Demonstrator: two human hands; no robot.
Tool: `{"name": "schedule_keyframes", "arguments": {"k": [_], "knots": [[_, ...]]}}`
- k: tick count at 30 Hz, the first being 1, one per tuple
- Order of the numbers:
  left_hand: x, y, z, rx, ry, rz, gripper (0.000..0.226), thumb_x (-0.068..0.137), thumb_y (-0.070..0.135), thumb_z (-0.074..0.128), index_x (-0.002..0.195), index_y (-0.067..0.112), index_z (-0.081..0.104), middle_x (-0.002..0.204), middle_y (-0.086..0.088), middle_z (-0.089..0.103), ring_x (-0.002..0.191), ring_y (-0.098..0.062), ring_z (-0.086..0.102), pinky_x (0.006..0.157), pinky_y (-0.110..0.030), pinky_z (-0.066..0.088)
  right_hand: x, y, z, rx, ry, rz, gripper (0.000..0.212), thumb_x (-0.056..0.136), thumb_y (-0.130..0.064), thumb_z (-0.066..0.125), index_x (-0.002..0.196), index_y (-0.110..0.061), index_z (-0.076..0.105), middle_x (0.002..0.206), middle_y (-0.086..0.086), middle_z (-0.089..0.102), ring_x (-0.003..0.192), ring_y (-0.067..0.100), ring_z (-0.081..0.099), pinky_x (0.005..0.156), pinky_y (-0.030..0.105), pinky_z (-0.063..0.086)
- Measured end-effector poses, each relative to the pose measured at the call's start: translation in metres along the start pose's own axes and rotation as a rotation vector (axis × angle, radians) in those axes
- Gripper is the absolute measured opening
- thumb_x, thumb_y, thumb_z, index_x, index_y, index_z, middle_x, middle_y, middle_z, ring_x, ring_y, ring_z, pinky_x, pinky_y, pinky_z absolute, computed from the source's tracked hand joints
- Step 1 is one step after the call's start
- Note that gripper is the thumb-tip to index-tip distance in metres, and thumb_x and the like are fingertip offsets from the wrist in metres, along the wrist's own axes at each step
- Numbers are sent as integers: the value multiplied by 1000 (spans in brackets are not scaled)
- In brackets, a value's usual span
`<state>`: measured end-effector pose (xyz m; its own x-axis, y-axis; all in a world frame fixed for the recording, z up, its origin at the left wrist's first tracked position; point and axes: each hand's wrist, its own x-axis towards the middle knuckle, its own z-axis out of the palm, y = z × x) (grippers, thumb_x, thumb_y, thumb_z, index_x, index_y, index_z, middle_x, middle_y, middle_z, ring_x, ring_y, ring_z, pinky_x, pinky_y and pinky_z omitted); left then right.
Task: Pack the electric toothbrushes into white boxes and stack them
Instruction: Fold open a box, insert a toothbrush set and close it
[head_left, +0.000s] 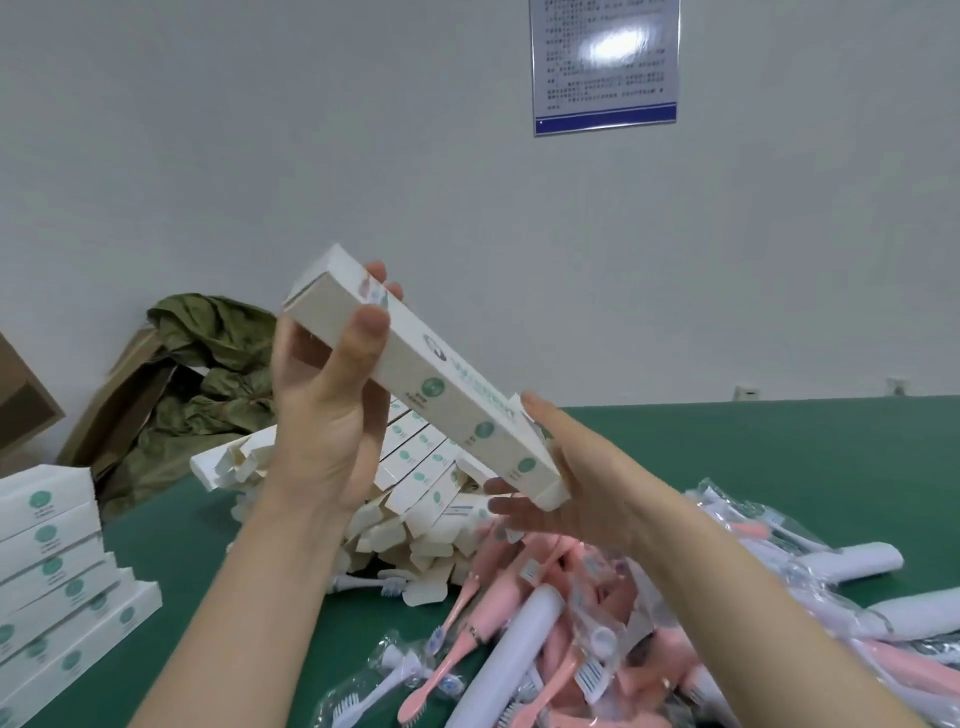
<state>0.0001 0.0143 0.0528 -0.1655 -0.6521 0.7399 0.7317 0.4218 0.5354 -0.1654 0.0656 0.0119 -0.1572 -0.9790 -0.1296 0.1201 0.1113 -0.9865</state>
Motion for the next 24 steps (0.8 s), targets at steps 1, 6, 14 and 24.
{"name": "schedule_keyframes", "arguments": {"k": [1,6,14,24], "knots": [[0,-5,-3,-42,57,-29,72,37,42,92,98,21,60,98,6,70,95,-10,64,85,-28,53,-1,0,2,124,-43,45,42,87,-50,57,103,-12,69,90,12,71,75,23,69,63,31,58],[10,-22,-27,149,195,-122,54,63,23,78,111,9,59,98,4,69,93,-6,63,84,-19,50,7,-1,-5,201,215,-157,30,87,-36,65,100,-8,68,90,9,72,64,15,65,46,20,50],[-6,-53,-25,1108,-136,37,53,71,39,76,117,37,48,111,25,43,105,11,41,87,-2,31,7,0,-12,-378,531,-531,26,84,-37,66,98,-14,61,89,1,66,78,19,66,58,31,54],[-7,-51,-19,1247,-462,16,67,70,26,80,125,38,43,108,22,46,99,4,43,80,-1,29,2,-10,-17,133,49,-342,34,97,-28,50,92,1,67,84,13,74,78,21,71,73,27,59]]}}
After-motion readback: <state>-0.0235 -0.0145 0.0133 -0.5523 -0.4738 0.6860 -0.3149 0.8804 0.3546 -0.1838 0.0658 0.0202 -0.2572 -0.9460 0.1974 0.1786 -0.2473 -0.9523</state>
